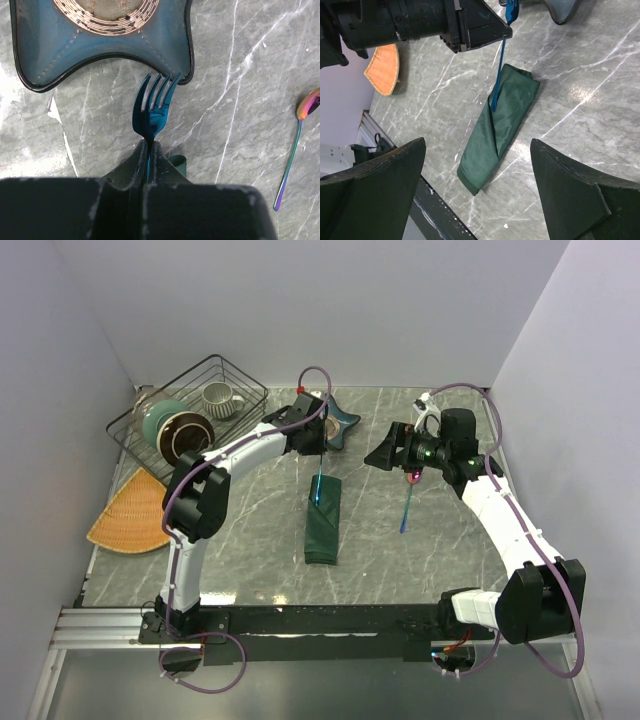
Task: Fold the napkin into a case and place the utensils inside
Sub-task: Insert the fork into the folded napkin.
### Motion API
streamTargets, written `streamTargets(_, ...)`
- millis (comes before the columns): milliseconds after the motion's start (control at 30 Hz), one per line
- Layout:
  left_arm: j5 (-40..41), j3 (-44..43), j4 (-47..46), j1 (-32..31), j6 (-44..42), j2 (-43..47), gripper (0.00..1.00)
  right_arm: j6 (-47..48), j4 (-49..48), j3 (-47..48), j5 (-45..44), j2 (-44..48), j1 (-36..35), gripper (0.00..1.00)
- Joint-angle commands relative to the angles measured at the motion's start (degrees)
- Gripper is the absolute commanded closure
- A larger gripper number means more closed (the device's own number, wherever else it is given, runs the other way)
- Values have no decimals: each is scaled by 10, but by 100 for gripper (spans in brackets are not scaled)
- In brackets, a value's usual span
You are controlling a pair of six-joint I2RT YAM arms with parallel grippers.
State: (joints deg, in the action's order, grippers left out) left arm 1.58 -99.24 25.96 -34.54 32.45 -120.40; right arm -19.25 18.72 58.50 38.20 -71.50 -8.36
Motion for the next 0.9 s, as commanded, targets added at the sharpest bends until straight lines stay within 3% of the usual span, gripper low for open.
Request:
streamTargets(0,-4,-9,-8,-4,2,6,99,4,1,15,0,6,4,7)
streamTargets(867,-20,111,31,-34,68,91,99,8,1,9,18,11,4,5)
